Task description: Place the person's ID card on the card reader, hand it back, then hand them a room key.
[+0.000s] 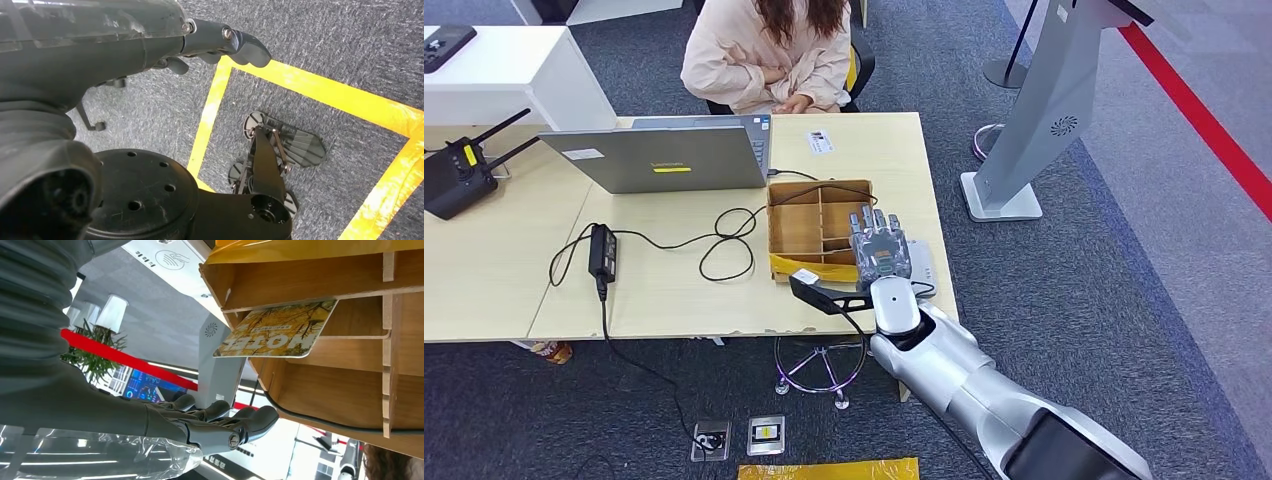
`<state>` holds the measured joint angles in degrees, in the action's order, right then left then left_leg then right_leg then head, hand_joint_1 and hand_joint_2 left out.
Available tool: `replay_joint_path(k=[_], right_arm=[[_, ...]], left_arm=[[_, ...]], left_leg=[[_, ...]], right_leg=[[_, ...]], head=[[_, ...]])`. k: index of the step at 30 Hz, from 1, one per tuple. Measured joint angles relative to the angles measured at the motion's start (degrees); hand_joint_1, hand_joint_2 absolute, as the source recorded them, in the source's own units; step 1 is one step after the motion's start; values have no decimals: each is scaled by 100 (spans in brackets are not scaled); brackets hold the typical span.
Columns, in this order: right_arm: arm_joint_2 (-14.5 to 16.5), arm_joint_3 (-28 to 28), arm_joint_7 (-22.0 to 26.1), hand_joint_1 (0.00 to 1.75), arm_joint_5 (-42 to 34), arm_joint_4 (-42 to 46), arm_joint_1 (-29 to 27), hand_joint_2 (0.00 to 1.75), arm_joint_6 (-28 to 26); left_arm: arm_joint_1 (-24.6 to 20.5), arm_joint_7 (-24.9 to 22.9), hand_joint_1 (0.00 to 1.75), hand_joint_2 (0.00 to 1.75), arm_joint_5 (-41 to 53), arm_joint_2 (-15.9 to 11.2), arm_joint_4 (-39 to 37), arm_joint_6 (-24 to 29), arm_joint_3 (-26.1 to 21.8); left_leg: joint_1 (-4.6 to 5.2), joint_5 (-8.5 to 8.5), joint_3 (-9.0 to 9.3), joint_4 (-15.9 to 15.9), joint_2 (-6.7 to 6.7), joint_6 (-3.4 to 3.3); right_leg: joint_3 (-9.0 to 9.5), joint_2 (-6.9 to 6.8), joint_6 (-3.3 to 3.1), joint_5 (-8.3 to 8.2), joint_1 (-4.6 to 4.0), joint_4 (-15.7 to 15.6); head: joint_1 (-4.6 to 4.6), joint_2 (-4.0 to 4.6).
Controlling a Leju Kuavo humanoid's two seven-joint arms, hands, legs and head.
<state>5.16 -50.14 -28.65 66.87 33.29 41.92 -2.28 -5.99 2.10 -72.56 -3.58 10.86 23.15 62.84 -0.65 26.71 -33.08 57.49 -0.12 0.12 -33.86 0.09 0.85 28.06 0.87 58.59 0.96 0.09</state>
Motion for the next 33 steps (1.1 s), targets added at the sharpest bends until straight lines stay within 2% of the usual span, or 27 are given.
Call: replay_joint_path(k=[24, 33], right_arm=[[63, -2, 77, 0, 10, -58, 3, 175, 57], [204, -2, 133, 0, 83, -177, 42, 175, 36]], left_arm=[[0, -67, 0, 0, 49, 2, 0, 21, 2], [0, -109, 0, 0, -96, 15, 0, 151, 0]], left_leg=[[0, 0, -1, 0, 0, 0], [0, 0, -1, 0, 0, 0]], right_leg=[[0, -1, 0, 0, 0, 0], [0, 0, 0, 0, 0, 0]], head=[[0, 0], [0, 0]])
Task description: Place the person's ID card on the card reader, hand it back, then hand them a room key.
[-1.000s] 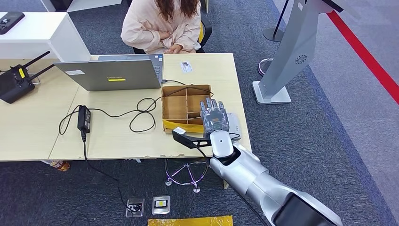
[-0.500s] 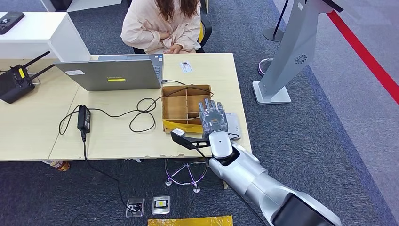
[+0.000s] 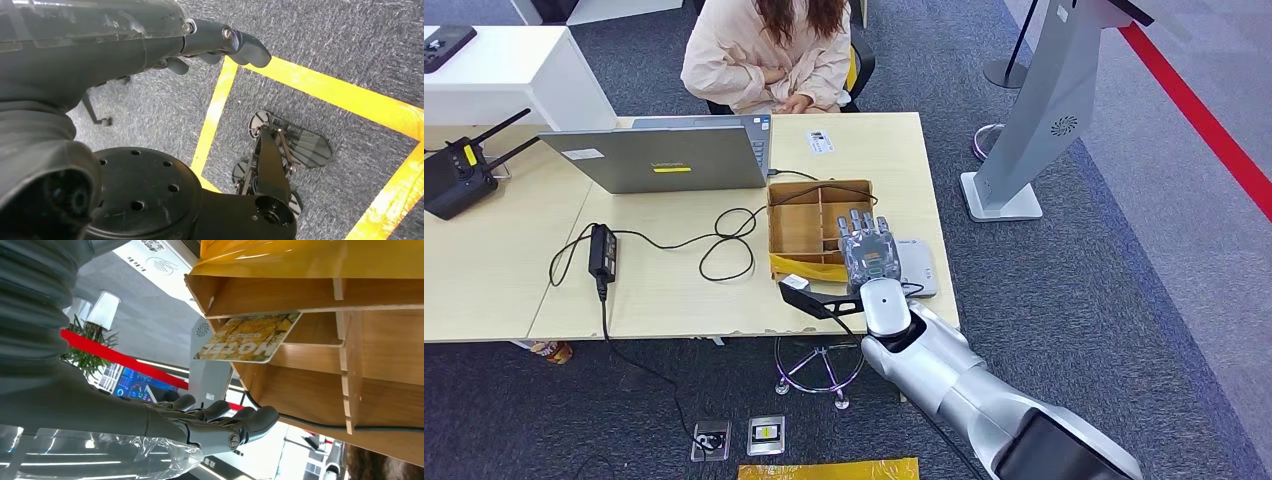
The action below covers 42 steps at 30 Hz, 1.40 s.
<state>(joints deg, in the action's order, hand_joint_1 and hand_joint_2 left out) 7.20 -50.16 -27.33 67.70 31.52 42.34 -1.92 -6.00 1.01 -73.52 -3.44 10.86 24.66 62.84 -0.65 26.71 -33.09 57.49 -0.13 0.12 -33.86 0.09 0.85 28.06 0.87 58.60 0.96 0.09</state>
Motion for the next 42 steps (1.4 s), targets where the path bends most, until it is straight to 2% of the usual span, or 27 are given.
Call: replay_joint_path(k=[25, 42], right_arm=[[221, -9, 105, 0, -26, -351, 220, 175, 15], [275, -9, -22, 0, -103, -634, 410, 175, 102]], left_arm=[[2, 0, 0, 0, -157, 28, 0, 170, -32], [3, -15, 0, 0, -181, 76, 0, 232, -138]], left_leg=[[0, 0, 0, 0, 0, 0], [0, 0, 0, 0, 0, 0]], right_leg=[[0, 0, 0, 0, 0, 0], [0, 0, 0, 0, 0, 0]], head=[[0, 0], [0, 0]])
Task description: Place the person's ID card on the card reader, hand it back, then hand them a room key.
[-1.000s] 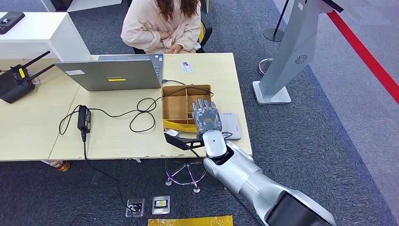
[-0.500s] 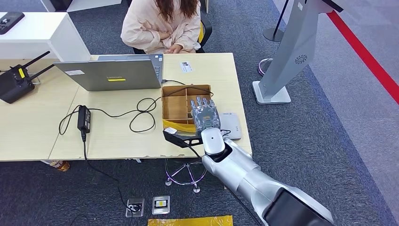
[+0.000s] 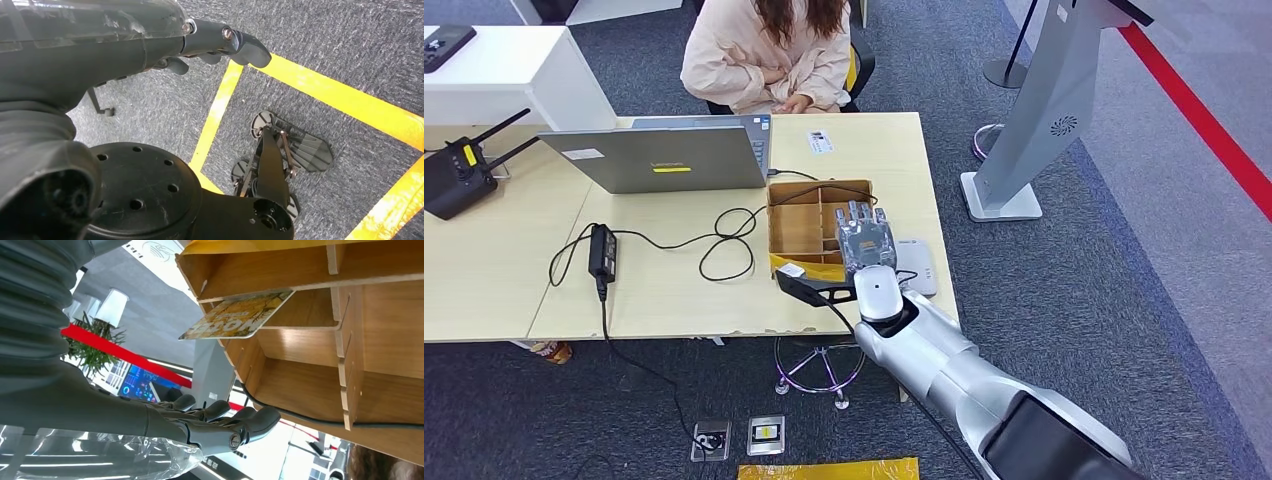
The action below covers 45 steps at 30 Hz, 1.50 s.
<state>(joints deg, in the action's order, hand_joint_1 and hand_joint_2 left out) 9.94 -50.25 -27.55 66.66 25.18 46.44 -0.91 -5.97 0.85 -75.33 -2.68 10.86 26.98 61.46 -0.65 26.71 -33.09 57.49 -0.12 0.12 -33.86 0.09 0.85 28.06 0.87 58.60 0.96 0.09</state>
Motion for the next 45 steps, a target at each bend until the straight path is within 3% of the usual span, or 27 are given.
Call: replay_joint_path(k=[33, 34, 38, 45], right_arm=[[0, 0, 14, 0, -83, -160, -25, 175, 17], [0, 0, 14, 6, -83, -160, -31, 175, 20], [0, 0, 14, 173, -84, -163, -42, 175, 37], [-29, 0, 11, 175, -134, -193, -53, 175, 145]], left_arm=[[0, -63, 0, 0, 38, 3, 0, 54, -2], [0, -63, 0, 0, 39, 3, 0, 54, -2], [0, -63, 0, 0, 43, 3, 0, 51, -2], [0, -63, 0, 0, 102, 3, 0, 18, -2]], left_leg=[[0, 0, 0, 0, 0, 0], [0, 0, 0, 0, 0, 0], [0, 0, 0, 0, 0, 0], [0, 0, 1, 0, 0, 0]], right_leg=[[0, 0, 0, 0, 0, 0], [0, 0, 0, 0, 0, 0], [0, 0, 0, 0, 0, 0], [0, 1, 0, 0, 0, 0]], head=[[0, 0], [0, 0], [0, 0], [0, 0]])
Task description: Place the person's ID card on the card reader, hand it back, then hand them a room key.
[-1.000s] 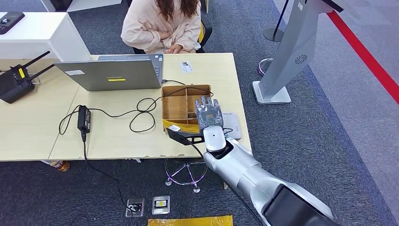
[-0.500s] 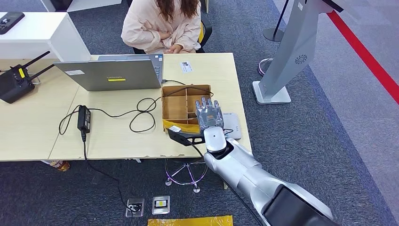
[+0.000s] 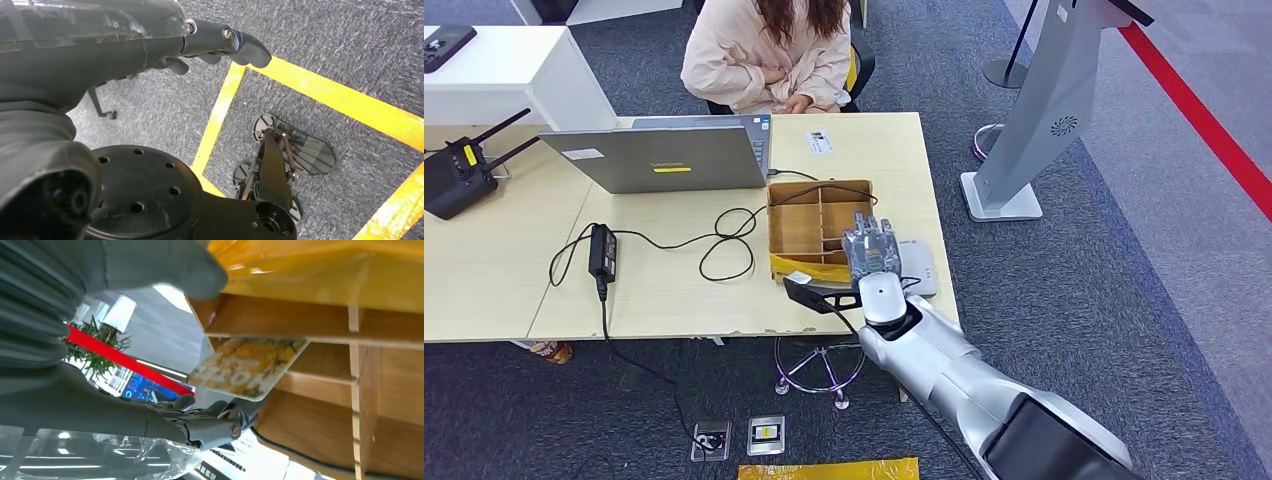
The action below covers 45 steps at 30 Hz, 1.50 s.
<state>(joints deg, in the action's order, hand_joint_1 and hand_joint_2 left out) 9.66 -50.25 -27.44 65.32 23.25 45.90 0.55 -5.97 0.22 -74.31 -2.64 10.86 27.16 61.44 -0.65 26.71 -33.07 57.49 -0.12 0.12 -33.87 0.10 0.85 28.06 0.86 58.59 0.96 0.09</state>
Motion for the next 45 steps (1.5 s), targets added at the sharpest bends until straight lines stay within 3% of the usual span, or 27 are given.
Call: replay_joint_path(k=[45], right_arm=[[-101, 4, 52, 175, -97, 85, 52, 175, -162]], left_arm=[[0, -46, 0, 0, 185, 0, 0, -99, 7]], left_leg=[[0, -1, 10, 0, 0, 0]], right_leg=[[11, 0, 0, 0, 0, 0]], head=[[0, 0]])
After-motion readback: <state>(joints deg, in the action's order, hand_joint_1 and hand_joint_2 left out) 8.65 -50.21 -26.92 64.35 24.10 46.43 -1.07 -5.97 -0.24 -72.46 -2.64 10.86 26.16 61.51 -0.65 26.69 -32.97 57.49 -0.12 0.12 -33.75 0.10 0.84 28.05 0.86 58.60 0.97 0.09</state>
